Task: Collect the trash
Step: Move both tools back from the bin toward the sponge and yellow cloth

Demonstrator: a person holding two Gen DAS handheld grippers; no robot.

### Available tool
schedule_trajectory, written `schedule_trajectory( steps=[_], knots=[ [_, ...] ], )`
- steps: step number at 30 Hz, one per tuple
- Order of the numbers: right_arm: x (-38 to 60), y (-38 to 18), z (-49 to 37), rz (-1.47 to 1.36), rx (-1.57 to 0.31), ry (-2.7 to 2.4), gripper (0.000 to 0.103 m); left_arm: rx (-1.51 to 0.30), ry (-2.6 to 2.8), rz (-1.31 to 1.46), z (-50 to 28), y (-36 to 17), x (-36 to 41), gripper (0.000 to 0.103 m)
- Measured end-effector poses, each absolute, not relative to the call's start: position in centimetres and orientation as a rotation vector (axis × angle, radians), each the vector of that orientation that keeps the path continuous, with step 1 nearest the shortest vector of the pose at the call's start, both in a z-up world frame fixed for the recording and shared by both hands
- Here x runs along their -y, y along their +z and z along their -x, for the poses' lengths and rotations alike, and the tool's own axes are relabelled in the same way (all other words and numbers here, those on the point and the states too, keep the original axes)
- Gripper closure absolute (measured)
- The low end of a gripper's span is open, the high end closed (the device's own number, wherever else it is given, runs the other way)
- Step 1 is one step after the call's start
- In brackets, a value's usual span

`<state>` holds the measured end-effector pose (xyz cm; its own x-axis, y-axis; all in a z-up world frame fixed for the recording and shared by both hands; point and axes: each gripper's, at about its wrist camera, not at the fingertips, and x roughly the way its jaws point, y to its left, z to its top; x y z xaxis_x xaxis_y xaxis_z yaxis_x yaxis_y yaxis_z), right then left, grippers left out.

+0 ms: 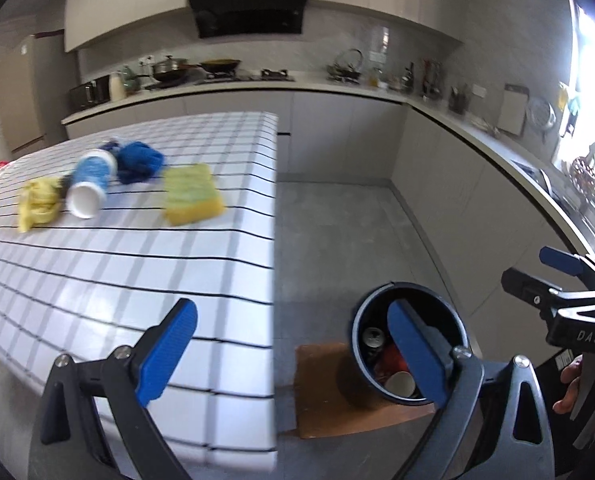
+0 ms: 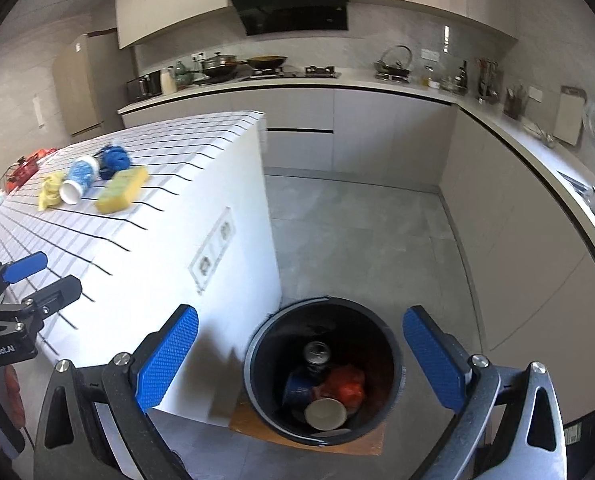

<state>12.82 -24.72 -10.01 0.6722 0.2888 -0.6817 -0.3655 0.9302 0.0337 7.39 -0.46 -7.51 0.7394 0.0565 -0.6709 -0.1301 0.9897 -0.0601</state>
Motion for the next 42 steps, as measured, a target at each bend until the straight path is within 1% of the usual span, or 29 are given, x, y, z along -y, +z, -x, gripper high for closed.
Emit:
schedule_trajectory(
  steps=[14, 25, 35, 42],
  knots=[
    [13.6, -5.6, -9.3, 0.156, -0.686, 0.509, 0.000, -0.657, 0.227, 0.161, -2.6, -5.1, -9.0, 0.006],
    [5.6, -4.5, -8.8, 0.180, -0.695, 0.560, 0.000, -0.639, 0.345, 0.191, -0.3, -4.8, -17.1, 0.006],
    [-0.9, -4.5, -10.6, 0.215, -0.711, 0.542, 0.000, -0.669, 0.339, 0.210, -2.2, -6.2, -23.2, 0.006],
    [-4.0, -5.8, -13.6, 0.229, -0.740, 0.516, 0.000, -0.712, 0.320, 0.213, -5.1, -8.1, -26.9, 0.010]
  ],
)
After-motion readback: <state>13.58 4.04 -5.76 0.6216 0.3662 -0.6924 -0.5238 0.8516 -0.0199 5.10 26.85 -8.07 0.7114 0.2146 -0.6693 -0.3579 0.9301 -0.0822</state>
